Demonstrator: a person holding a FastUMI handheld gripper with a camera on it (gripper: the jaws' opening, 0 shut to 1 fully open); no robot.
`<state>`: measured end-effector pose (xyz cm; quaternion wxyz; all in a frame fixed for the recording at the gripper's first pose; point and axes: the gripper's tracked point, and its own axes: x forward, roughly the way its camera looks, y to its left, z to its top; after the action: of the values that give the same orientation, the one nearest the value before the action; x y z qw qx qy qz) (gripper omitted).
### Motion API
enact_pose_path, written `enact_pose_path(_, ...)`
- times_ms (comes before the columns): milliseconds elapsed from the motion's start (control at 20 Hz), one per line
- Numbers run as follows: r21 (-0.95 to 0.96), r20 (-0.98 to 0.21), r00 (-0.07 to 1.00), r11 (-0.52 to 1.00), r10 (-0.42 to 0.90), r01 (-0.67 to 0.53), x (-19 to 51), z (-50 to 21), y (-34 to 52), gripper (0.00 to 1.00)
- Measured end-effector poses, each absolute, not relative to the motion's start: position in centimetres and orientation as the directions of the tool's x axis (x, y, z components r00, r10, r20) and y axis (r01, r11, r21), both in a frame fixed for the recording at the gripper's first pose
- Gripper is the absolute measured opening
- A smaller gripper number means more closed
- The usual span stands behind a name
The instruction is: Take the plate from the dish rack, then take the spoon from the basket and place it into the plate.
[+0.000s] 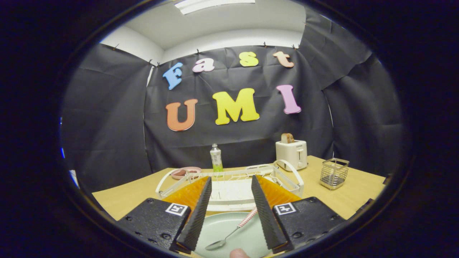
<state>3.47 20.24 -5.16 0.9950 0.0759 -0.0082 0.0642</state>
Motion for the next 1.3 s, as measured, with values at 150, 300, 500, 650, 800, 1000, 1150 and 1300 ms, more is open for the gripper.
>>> enact_pose_path(150,0.156,0.057,0.990,0.978,0.131,-0.138,2.2,-3.5,19.5,0.85)
enact_pose_path(300,0.133,0.070,0.989,0.981,0.131,-0.140,0.6,-2.6,18.8,0.92)
enact_pose_path(500,0.097,0.080,0.989,0.986,0.128,-0.136,-2.1,-1.8,17.0,0.98)
enact_pose_path(650,0.087,0.053,0.990,0.987,0.128,-0.132,-5.1,-1.8,14.8,0.98)
enact_pose_path(800,0.068,0.062,0.994,0.993,0.091,-0.095,-8.1,-1.7,12.4,0.98)
enact_pose_path(1000,0.068,0.071,0.997,0.997,0.043,-0.048,-12.0,-1.3,10.1,0.98)
enact_pose_path(1150,0.064,0.077,0.997,0.998,0.009,-0.014,-13.8,-0.9,9.2,0.97)
enact_pose_path(1300,0.082,0.075,0.997,0.997,0.007,-0.013,-15.2,-0.8,9.4,0.98)
